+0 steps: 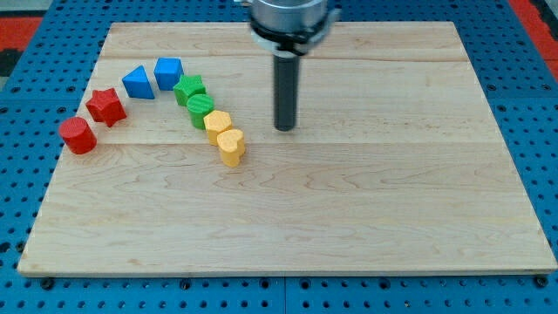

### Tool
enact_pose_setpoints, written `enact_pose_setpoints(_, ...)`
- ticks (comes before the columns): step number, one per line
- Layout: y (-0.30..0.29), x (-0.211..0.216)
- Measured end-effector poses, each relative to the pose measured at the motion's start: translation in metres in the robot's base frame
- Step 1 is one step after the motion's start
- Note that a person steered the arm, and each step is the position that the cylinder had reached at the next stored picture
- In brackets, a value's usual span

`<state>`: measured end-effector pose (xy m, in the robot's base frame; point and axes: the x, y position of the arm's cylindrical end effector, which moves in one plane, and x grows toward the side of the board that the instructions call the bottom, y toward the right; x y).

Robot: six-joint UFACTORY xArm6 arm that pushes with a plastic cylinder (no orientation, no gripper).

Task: Separate the green circle and the hexagon

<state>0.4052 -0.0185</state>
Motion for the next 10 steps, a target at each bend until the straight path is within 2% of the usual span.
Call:
enact_pose_setpoints(1, -0.051, -0.007)
enact_pose_setpoints(7, -0.139, -0.013)
enact_pose_setpoints(10, -0.132, -0.019)
